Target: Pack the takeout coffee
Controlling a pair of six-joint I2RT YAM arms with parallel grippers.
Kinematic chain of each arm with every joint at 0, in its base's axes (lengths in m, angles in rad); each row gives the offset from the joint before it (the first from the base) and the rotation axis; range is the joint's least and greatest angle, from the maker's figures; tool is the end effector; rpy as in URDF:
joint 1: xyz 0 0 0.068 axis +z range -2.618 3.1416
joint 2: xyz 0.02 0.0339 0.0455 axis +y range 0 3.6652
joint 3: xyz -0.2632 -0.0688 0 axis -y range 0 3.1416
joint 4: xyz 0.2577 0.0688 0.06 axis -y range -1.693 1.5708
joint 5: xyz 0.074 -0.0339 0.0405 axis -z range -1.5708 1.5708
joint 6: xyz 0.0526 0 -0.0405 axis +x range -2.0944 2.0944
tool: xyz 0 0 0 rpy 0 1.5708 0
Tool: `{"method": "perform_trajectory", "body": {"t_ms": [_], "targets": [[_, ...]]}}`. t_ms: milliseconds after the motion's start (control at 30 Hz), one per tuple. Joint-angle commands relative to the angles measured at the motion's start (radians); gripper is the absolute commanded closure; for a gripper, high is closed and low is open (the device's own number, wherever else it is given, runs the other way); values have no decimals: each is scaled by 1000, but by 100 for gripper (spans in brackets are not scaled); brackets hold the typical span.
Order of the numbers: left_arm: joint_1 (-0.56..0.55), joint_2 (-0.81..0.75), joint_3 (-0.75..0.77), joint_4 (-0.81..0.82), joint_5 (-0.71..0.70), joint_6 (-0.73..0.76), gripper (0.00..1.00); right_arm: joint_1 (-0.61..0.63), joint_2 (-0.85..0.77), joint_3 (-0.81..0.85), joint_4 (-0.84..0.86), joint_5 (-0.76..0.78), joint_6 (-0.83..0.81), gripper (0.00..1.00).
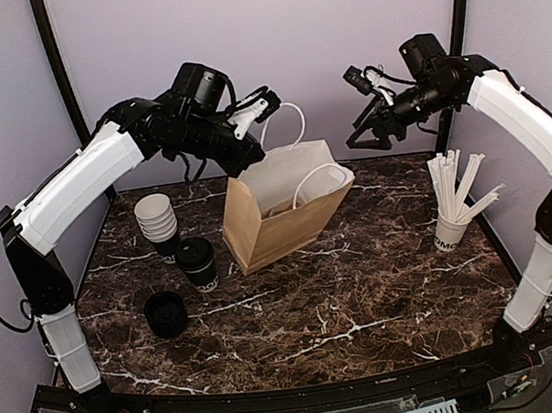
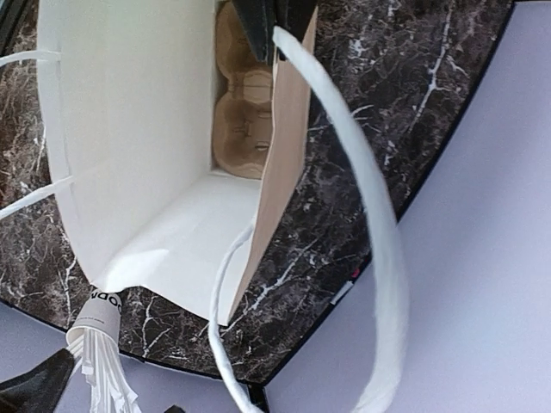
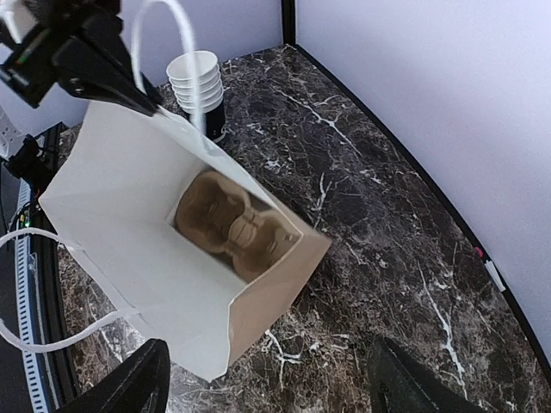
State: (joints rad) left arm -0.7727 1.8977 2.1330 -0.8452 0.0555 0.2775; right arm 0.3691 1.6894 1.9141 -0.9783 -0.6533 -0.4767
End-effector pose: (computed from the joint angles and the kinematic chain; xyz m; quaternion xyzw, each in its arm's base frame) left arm 0.3165 -0.3126 0.4087 0.4555 0.7606 -0.1371 0.4419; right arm 0.3367 0.1645 0.4115 -0.4730 0.7403 0.2738 0.3916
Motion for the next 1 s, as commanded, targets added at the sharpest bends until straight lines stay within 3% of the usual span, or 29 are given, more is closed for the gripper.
{"method": "perform_trajectory", "body": {"t_ms": [0,133,267,667,967], "targets": [[-81,-85,-69,135,-293,122,100,-19,-61,-102,105,18,36,20],[-135,-114,-195,241,-376,169,100,-24,-81,-192,147,38,51,20],[-191,-166,-328,353,-364,169,100,-30,-89,-246,169,44,50,20],[-385,-240,-475,509,-526,269,100,-79,-107,-324,189,5,56,20],[-351,-308,-531,563,-436,221,100,-108,-106,-195,51,-165,3,20]]}}
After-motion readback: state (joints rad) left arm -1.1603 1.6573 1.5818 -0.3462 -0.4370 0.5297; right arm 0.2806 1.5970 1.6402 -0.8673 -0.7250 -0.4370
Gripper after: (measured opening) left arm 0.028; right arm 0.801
